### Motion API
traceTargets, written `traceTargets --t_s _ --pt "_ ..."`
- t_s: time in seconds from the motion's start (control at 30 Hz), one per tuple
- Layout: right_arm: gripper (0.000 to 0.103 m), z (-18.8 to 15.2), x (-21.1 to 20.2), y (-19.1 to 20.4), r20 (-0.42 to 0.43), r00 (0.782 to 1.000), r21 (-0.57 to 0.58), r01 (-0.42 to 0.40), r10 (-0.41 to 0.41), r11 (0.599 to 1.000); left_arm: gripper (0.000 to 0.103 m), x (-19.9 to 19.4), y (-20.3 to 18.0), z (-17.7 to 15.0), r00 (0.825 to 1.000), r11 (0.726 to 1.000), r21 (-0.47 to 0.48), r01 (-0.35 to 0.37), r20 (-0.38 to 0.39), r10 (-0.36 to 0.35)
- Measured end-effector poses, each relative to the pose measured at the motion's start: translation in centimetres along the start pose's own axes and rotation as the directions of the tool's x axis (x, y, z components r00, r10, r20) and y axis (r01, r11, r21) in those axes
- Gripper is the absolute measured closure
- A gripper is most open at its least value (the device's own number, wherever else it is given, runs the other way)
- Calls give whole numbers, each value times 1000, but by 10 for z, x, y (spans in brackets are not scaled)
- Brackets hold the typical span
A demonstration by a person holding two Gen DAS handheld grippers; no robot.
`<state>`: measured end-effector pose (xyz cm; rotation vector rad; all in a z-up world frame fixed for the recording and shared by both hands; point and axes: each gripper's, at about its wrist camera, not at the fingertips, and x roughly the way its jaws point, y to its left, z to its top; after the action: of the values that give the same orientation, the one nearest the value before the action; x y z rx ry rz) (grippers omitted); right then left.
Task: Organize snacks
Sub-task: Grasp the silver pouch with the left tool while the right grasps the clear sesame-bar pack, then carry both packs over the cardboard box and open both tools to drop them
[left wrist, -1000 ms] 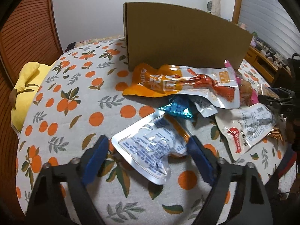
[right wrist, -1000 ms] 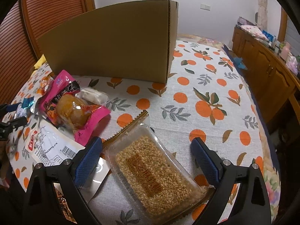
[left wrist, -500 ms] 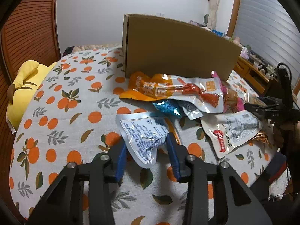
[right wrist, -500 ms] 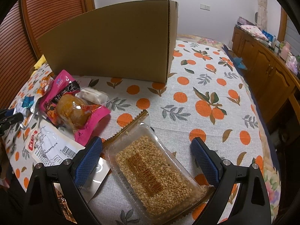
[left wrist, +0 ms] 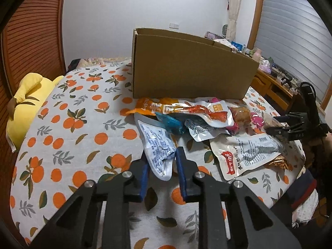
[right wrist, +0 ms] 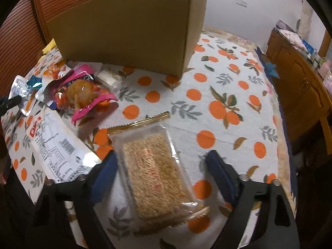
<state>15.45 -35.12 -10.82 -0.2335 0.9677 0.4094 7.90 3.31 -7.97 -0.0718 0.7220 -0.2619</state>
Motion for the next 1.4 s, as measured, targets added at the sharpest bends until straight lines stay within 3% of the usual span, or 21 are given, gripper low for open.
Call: traceTargets --t_s 0.03,0.1,0.17,0.7,1.4 --pt "29 0 -1 -1 5 1000 3 -1 1 1000 82 -2 0 0 1000 1000 1 0 7 0" --pt "56 -1 -4 -3 14 1000 5 5 -5 1000 82 -4 0 1 1000 1000 0 -2 16 2" --pt "58 0 -6 -5 17 1000 12 5 -5 1000 82 -7 0 2 1000 1000 -2 -3 23 3" --pt "59 8 -31 10 133 991 36 3 -7 999 82 -43 -13 26 994 999 34 10 112 -14" --pt "59 72 -66 45 273 962 -37 -12 22 999 82 -45 -24 93 983 996 79 29 177 -43"
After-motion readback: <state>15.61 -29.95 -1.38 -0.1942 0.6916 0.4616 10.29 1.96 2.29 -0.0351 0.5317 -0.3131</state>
